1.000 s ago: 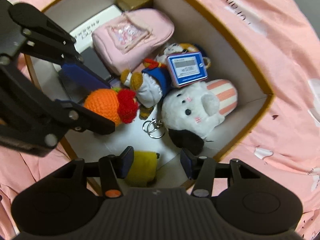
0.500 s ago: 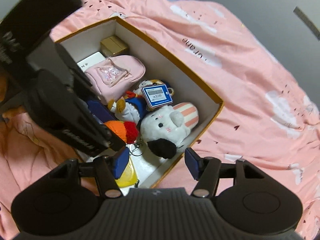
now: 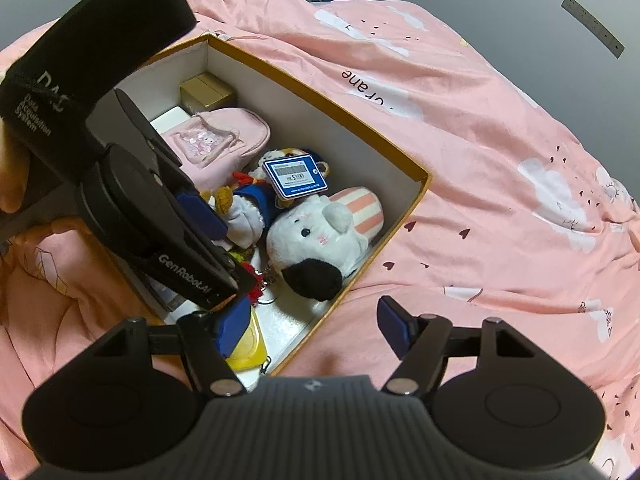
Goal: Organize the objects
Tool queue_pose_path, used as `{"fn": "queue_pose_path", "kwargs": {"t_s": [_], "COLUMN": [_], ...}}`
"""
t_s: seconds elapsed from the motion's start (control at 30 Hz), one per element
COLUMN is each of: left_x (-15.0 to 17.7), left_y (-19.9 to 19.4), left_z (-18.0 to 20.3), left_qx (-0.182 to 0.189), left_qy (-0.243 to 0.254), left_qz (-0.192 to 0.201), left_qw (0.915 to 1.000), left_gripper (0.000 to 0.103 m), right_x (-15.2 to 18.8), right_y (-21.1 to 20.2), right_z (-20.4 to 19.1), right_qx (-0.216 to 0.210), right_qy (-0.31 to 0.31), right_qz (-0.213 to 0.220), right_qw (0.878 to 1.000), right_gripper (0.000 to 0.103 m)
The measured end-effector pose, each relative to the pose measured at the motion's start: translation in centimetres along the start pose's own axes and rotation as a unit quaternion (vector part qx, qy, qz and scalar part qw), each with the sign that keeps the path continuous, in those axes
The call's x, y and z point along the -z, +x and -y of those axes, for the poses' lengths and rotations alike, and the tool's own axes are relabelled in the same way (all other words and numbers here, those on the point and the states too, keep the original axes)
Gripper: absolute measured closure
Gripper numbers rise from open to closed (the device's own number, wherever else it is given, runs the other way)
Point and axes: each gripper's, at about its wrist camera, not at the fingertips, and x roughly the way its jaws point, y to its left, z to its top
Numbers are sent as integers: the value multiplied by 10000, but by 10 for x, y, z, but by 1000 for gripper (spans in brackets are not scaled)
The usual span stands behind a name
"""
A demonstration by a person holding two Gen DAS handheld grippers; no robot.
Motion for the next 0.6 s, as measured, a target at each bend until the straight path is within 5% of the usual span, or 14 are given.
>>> {"fn": "queue_pose_path", "kwargs": {"t_s": [0.3,0.6], "left_x": [18,38], "left_y": [-63,-135], "left_z": [12,22], "left_qx": [-307,-896], "left_qy": [275,401], "left_qz": [899,1784], "left_qw": [9951,9790], "left_gripper": [43,42], "right_x": [0,-7], "right_y": [-22,-65], "right_z": [-10,-29], "right_qx": [-29,36], "right_qy": [389,978], "right_qz": [148,544], "right_qw": [9991,9937], "right_gripper": [20,11]}}
